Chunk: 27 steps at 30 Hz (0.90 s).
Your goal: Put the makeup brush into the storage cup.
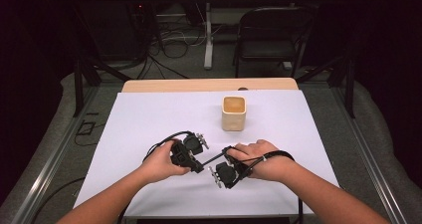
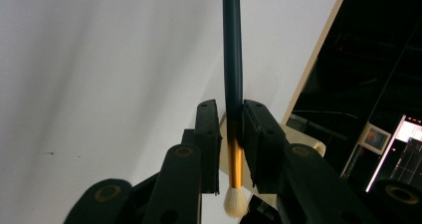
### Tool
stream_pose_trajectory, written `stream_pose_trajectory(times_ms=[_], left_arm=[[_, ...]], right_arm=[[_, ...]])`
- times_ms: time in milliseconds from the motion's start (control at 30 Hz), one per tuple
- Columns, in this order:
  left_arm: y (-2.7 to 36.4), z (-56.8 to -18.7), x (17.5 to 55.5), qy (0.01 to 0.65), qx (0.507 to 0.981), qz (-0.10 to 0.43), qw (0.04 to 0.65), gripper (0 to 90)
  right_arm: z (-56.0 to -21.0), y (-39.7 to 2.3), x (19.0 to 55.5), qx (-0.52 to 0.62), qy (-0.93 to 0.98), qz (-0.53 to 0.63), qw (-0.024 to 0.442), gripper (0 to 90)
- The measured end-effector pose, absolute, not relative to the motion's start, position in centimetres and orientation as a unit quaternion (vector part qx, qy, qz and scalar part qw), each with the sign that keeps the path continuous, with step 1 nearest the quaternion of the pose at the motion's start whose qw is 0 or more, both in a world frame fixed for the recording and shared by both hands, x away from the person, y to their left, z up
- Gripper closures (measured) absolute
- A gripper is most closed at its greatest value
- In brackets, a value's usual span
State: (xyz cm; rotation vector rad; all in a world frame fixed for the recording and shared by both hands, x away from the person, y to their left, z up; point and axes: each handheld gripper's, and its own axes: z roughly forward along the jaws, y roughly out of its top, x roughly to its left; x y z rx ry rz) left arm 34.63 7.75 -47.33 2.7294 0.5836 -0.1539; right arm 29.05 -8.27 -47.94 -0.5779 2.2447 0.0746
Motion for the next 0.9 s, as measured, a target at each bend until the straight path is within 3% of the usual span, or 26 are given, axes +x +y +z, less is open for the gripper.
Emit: stream_pose_trajectory(times_ms=[500, 900], left_arm=[[8.01, -47.43, 34.84, 0.215, 0.960, -0.052, 0.173, 85.4], [8.26, -47.58, 34.96, 0.224, 0.957, -0.050, 0.176, 85.4]], right_arm=[[-47.87, -8.15, 29.15, -0.219, 0.877, 0.048, 0.425, 45.4], [-47.54, -8.01, 28.81, -0.219, 0.871, 0.059, 0.436, 39.3]])
